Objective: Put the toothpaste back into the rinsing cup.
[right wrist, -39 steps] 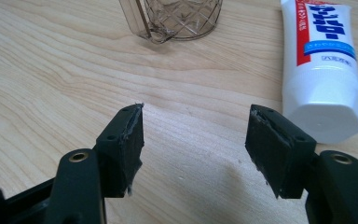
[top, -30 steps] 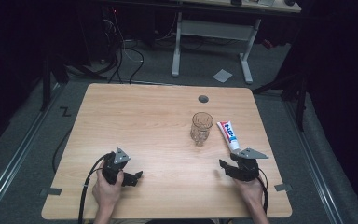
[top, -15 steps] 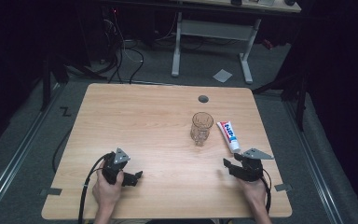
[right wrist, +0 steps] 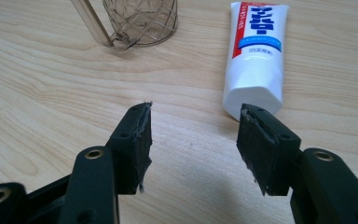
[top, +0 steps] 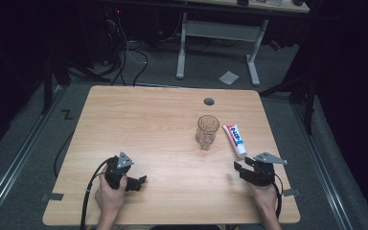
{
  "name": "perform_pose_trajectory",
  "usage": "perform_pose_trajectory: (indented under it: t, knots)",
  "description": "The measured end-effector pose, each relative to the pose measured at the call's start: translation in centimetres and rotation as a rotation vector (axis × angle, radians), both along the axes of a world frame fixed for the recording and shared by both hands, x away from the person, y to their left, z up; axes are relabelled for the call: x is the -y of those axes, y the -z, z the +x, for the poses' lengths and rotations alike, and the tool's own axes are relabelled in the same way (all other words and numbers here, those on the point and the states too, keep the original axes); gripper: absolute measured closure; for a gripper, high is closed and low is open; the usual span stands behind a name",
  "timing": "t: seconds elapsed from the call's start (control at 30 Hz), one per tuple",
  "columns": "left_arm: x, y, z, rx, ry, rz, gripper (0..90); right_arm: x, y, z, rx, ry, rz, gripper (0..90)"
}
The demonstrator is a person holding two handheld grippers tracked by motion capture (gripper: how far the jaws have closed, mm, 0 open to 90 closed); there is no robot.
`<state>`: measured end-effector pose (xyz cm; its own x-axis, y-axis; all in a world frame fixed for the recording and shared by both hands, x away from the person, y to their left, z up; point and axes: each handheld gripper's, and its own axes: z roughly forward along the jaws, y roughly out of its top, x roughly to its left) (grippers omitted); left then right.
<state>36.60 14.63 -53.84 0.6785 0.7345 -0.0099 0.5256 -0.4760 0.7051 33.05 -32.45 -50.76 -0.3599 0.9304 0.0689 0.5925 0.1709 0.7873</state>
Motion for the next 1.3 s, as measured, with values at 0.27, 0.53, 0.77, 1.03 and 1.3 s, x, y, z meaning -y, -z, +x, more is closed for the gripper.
perform_pose_trajectory:
  t: [0.27,0.53,0.77,1.03,1.3]
  knots:
    - [0.0,0.0,0.0,-0.001,0.000,-0.001,0.3,0.7,-0.5,-0.1,0.009,0.028,0.012,44.5]
    - [0.0,0.0,0.0,-0.001,0.000,-0.001,0.3,1.5,-0.8,0.1,0.022,0.055,0.029,43.2]
    - [0.0,0.0,0.0,-0.001,0.000,-0.001,0.3,1.8,-1.2,0.9,0.023,0.063,0.042,42.7]
    - [0.0,0.0,0.0,-0.001,0.000,-0.001,0.3,2.0,-2.0,1.8,0.027,0.073,0.060,41.7]
    - [0.0,0.0,0.0,-0.001,0.000,-0.001,0.2,1.6,-2.5,2.6,0.056,0.078,0.045,39.0]
